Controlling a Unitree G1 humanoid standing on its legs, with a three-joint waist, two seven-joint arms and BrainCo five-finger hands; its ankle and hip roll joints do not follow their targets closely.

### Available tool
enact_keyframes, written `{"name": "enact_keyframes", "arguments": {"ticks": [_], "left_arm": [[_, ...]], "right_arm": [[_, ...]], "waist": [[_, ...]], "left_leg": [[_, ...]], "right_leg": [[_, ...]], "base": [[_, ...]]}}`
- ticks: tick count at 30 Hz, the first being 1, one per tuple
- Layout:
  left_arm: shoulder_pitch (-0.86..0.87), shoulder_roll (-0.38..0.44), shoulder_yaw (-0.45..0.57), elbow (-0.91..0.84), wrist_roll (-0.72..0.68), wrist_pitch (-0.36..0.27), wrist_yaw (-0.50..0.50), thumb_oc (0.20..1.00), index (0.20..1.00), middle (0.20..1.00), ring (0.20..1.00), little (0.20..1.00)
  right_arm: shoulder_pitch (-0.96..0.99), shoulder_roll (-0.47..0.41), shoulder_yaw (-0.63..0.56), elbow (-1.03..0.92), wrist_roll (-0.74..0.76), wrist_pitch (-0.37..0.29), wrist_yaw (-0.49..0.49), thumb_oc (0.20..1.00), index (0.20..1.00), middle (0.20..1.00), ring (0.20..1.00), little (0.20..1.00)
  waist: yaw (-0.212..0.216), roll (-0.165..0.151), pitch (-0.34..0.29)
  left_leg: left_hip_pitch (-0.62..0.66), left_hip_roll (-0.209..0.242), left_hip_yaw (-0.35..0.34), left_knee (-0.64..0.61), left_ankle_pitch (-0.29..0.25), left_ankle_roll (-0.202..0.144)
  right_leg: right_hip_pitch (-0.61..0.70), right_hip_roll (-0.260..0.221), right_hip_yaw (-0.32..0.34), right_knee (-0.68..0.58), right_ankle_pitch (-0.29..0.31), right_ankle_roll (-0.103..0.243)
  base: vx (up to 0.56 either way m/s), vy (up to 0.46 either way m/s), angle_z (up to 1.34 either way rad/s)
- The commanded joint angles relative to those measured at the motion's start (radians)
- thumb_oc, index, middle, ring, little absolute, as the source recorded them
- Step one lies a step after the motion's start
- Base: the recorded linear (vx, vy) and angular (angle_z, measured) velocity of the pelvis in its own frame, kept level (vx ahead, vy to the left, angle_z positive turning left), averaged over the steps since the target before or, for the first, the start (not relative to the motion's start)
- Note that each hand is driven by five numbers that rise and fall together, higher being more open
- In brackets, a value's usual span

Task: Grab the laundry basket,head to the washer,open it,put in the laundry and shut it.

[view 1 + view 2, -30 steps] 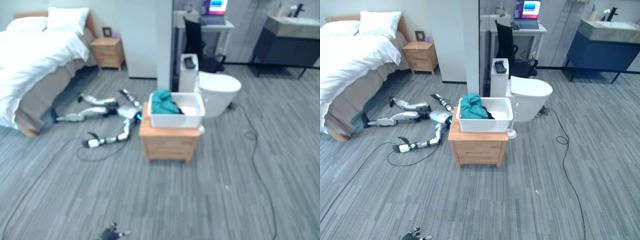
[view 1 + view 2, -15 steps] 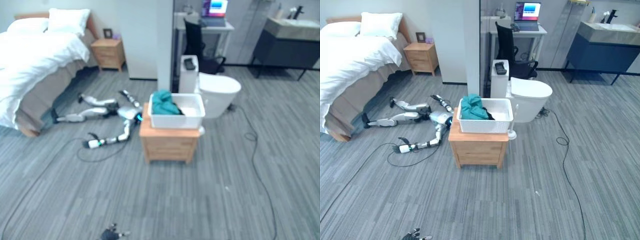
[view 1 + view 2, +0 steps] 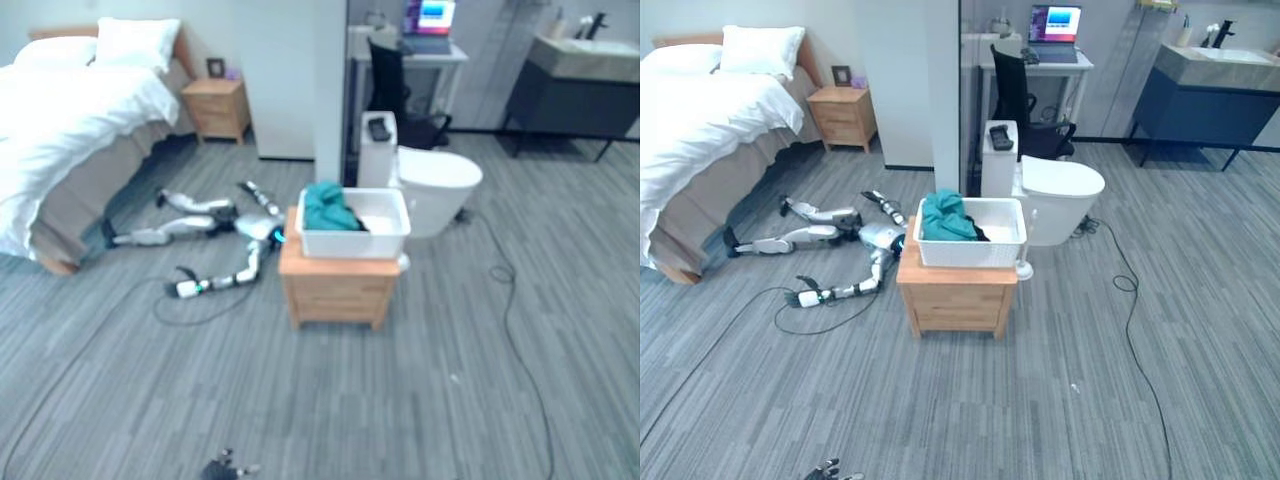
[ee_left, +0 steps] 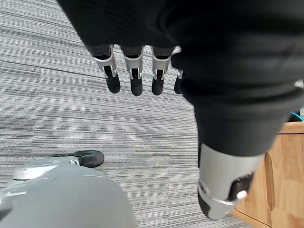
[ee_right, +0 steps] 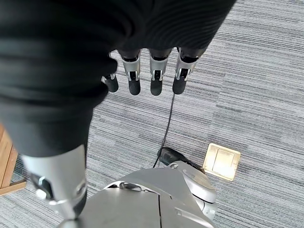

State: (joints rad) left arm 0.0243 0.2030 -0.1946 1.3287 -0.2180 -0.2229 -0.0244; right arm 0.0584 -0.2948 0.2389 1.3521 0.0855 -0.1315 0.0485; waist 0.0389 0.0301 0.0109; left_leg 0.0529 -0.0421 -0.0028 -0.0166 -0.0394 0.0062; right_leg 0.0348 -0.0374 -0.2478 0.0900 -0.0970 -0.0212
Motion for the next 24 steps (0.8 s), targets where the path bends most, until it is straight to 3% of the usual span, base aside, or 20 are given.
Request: {"name": "enact_keyframes", "arguments": {"ticks": [1, 13, 14, 16, 17, 18, 19, 21, 22, 24], "left_arm": [[-0.038, 0.014, 0.004, 0.033, -0.005, -0.019, 0.009, 1.0, 1.0, 1.0, 1.0, 1.0], [-0.043, 0.02, 0.009, 0.03, -0.013, -0.017, 0.003, 1.0, 1.0, 1.0, 1.0, 1.0], [-0.059, 0.029, 0.008, 0.011, -0.03, -0.02, 0.009, 1.0, 1.0, 1.0, 1.0, 1.0], [-0.069, 0.033, 0.015, -0.003, -0.048, -0.021, 0.006, 1.0, 1.0, 1.0, 1.0, 1.0], [-0.074, 0.032, 0.014, -0.006, -0.046, -0.019, 0.004, 1.0, 1.0, 1.0, 1.0, 1.0], [-0.086, 0.053, -0.004, -0.034, -0.016, -0.012, -0.003, 1.0, 1.0, 1.0, 1.0, 1.0], [-0.086, 0.053, -0.004, -0.034, -0.016, -0.012, -0.003, 1.0, 1.0, 1.0, 1.0, 1.0], [-0.083, 0.064, -0.008, -0.047, 0.003, -0.015, -0.004, 1.0, 1.0, 1.0, 1.0, 1.0], [-0.081, 0.068, -0.011, -0.045, 0.008, -0.017, -0.003, 1.0, 1.0, 1.0, 1.0, 1.0], [-0.085, 0.073, -0.012, -0.047, 0.0, -0.022, 0.0, 1.0, 1.0, 1.0, 1.0, 1.0]], "right_arm": [[-0.016, 0.005, 0.039, 0.034, 0.009, -0.013, 0.005, 1.0, 1.0, 1.0, 1.0, 1.0], [-0.023, -0.003, 0.021, 0.04, 0.028, -0.009, 0.012, 1.0, 1.0, 1.0, 1.0, 1.0], [-0.038, -0.011, 0.006, 0.031, 0.056, -0.016, 0.007, 1.0, 1.0, 1.0, 1.0, 1.0], [-0.047, -0.018, 0.001, 0.018, 0.067, -0.018, 0.008, 1.0, 1.0, 1.0, 1.0, 1.0], [-0.048, -0.018, 0.003, 0.016, 0.061, -0.017, 0.009, 1.0, 1.0, 1.0, 1.0, 1.0], [-0.057, -0.023, 0.007, 0.012, 0.047, -0.019, 0.01, 1.0, 1.0, 1.0, 1.0, 1.0], [-0.057, -0.023, 0.007, 0.012, 0.047, -0.019, 0.01, 1.0, 1.0, 1.0, 1.0, 1.0], [-0.068, -0.031, 0.001, 0.008, 0.057, -0.023, 0.013, 1.0, 1.0, 1.0, 1.0, 1.0], [-0.072, -0.035, 0.004, 0.005, 0.053, -0.024, 0.014, 1.0, 1.0, 1.0, 1.0, 1.0], [-0.073, -0.039, 0.008, -0.005, 0.044, -0.026, 0.011, 1.0, 1.0, 1.0, 1.0, 1.0]], "waist": [[0.001, -0.042, -0.019], [-0.002, -0.049, -0.009], [0.002, -0.067, 0.02], [0.011, -0.072, 0.033], [0.012, -0.071, 0.032], [0.007, -0.06, 0.049], [0.007, -0.061, 0.045], [-0.011, -0.043, 0.064], [-0.019, -0.038, 0.074], [-0.033, -0.032, 0.086]], "left_leg": [[-0.028, 0.087, 0.021, -0.071, 0.049, -0.088], [-0.022, 0.08, 0.008, -0.071, 0.045, -0.071], [-0.105, 0.068, -0.004, 0.057, 0.012, -0.061], [-0.154, 0.041, -0.035, 0.131, -0.024, -0.049], [-0.17, 0.028, -0.042, 0.156, -0.043, -0.035], [-0.152, 0.02, -0.035, 0.165, -0.068, 0.012], [-0.156, 0.019, -0.035, 0.164, -0.065, 0.013], [-0.122, 0.026, -0.039, 0.148, -0.075, 0.026], [-0.095, 0.025, -0.038, 0.129, -0.081, 0.033], [-0.034, 0.024, -0.05, 0.087, -0.093, 0.026]], "right_leg": [[0.053, -0.107, 0.03, -0.177, 0.101, 0.153], [0.058, -0.108, 0.054, -0.177, 0.092, 0.147], [0.05, -0.123, 0.065, -0.173, 0.1, 0.137], [0.03, -0.127, 0.075, -0.15, 0.087, 0.129], [0.012, -0.132, 0.076, -0.117, 0.074, 0.128], [-0.092, -0.122, 0.102, 0.131, 0.047, 0.122], [-0.096, -0.122, 0.102, 0.13, 0.049, 0.123], [-0.188, -0.112, 0.122, 0.287, 0.079, 0.139], [-0.235, -0.114, 0.132, 0.328, 0.122, 0.147], [-0.303, -0.132, 0.132, 0.261, 0.143, 0.149]], "base": [[0.0, 0.0, 0.0], [0.02, 0.02, 0.0], [-0.08, 0.025, 0.0], [-0.02, 0.054, -0.06], [0.13, 0.205, -0.14], [0.11, 0.185, 0.0], [0.13, 0.226, 0.17], [0.15, 0.136, 0.18], [0.23, 0.083, -0.16], [0.3, -0.032, -0.29]]}}
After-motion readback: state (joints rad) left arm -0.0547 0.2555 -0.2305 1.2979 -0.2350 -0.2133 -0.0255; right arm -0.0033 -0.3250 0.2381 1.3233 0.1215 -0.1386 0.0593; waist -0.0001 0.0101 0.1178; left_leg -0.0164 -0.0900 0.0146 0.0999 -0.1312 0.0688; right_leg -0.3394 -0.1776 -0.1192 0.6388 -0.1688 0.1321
